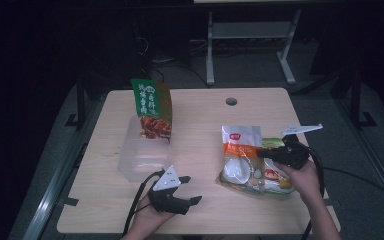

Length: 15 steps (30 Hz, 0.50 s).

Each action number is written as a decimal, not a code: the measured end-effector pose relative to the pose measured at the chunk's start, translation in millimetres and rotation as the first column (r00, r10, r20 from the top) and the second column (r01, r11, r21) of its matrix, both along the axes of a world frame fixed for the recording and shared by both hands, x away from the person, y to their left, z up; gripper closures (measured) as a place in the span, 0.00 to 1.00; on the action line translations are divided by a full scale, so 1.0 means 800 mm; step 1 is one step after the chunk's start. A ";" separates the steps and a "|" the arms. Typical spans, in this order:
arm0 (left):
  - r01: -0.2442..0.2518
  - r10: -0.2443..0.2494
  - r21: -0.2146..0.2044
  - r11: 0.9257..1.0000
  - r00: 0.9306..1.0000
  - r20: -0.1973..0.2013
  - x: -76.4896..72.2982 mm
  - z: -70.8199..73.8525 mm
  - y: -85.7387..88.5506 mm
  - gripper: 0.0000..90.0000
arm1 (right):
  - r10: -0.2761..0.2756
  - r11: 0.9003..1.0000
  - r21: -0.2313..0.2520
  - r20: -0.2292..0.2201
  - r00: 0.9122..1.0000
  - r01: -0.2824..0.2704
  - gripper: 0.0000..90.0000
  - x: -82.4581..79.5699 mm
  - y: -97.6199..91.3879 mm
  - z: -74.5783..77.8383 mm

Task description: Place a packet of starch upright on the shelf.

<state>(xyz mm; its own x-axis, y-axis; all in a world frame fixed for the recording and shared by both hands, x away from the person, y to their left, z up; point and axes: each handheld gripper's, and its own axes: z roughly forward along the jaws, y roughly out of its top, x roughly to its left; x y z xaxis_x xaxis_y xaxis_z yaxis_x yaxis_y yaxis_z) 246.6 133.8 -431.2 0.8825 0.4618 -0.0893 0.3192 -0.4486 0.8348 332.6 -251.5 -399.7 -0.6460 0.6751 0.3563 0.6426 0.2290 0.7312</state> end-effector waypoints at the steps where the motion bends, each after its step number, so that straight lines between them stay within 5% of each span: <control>1: 0.000 0.000 0.000 1.000 1.000 0.000 0.000 0.000 0.000 0.32 | 0.006 1.000 0.009 0.010 1.000 -0.006 1.00 -0.003 0.002 0.002; 15: 0.029 -0.029 -0.009 1.000 0.999 -0.033 0.025 0.005 -0.035 0.38 | 0.050 0.998 0.022 0.121 0.991 -0.053 1.00 -0.034 0.014 0.012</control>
<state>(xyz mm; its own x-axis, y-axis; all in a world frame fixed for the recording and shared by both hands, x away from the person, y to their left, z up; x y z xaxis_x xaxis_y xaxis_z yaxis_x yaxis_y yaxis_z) 266.5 105.9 -427.2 0.8920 0.4352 -0.1221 0.3335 -0.4513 0.8277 305.8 -240.1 -390.3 -0.7189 0.6316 0.2903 0.5375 0.2403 0.8083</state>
